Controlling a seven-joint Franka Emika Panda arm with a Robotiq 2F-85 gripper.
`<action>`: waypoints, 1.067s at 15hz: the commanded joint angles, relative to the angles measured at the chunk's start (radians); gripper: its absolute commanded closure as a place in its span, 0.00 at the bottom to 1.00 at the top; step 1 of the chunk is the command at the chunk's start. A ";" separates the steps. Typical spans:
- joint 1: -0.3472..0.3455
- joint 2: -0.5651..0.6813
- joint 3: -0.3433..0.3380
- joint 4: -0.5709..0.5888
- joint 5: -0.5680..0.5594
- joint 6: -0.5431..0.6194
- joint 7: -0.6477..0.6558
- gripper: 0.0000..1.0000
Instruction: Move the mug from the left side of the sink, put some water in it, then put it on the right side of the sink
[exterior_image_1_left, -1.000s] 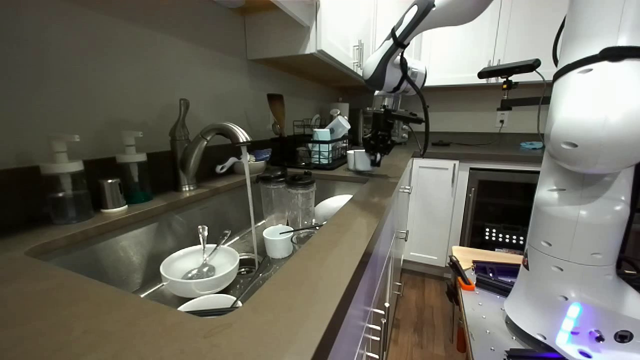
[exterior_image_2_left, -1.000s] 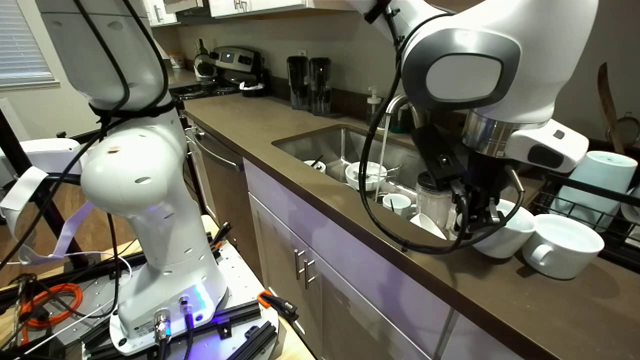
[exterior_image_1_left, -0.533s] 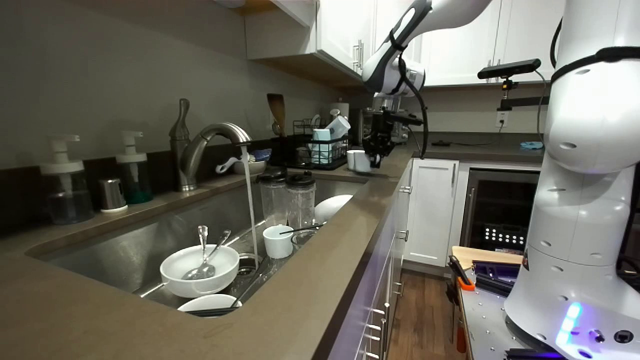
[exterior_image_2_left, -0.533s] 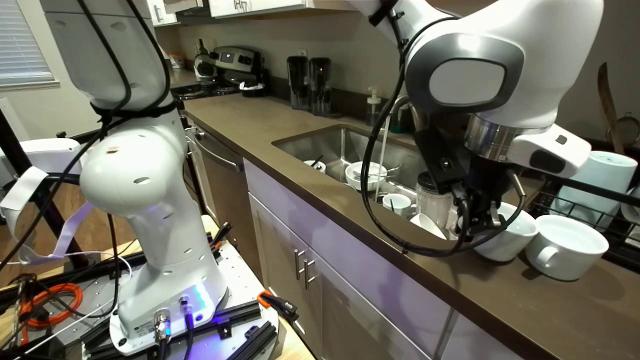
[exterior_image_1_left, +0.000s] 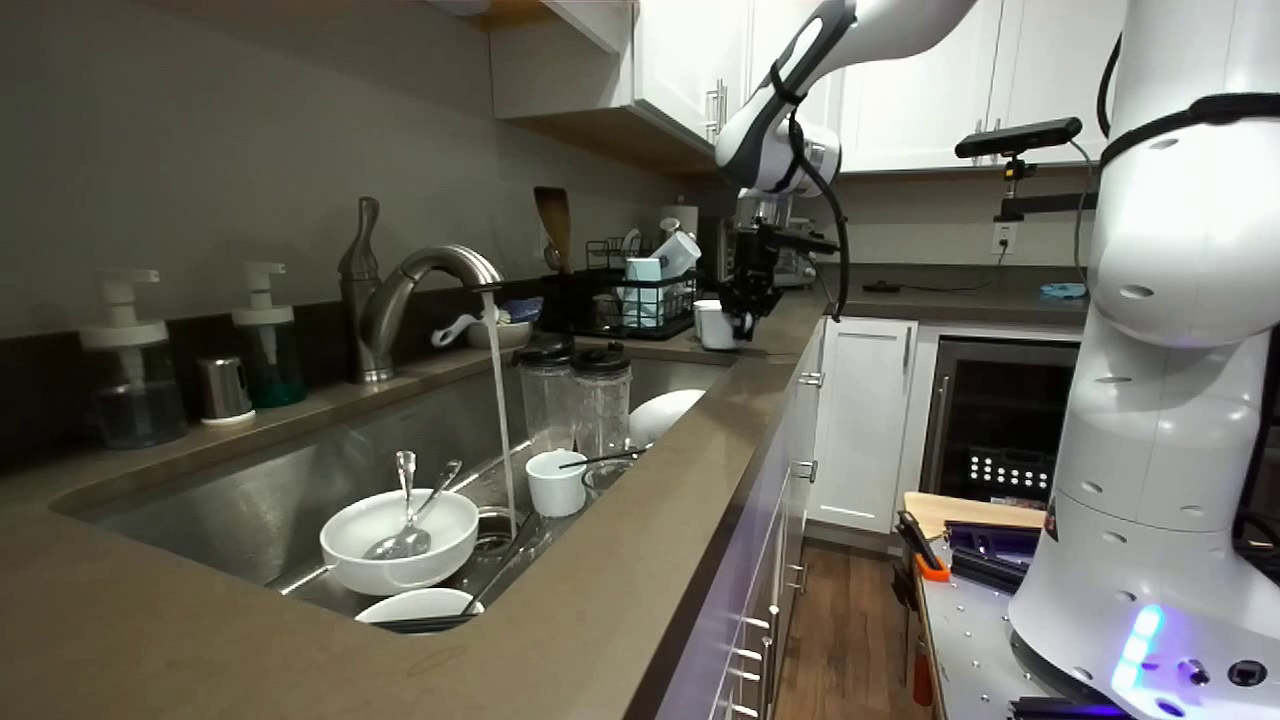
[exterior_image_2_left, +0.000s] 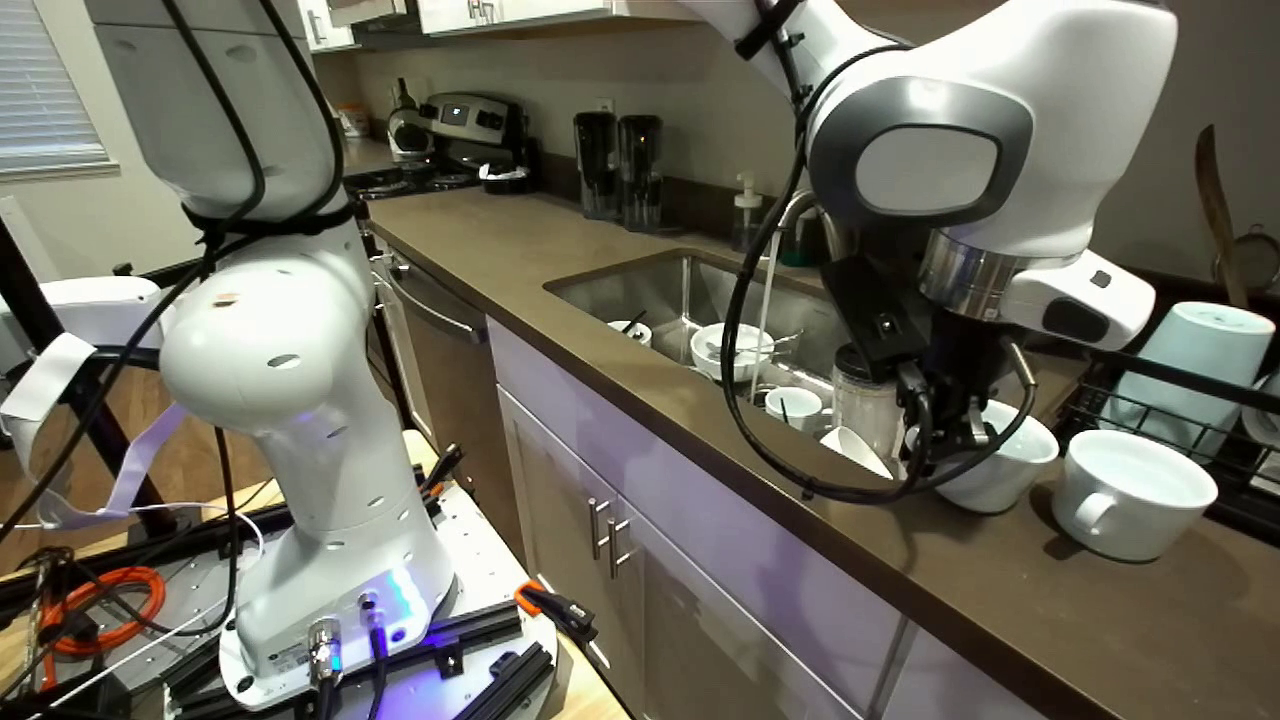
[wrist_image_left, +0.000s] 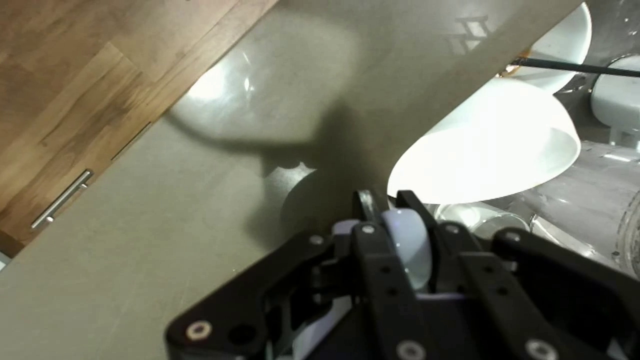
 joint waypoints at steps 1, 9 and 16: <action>-0.012 -0.004 0.010 0.019 0.016 -0.021 -0.040 0.95; -0.008 0.002 0.021 0.039 -0.010 -0.017 -0.043 0.95; -0.026 0.043 0.011 0.096 0.019 -0.020 -0.065 0.95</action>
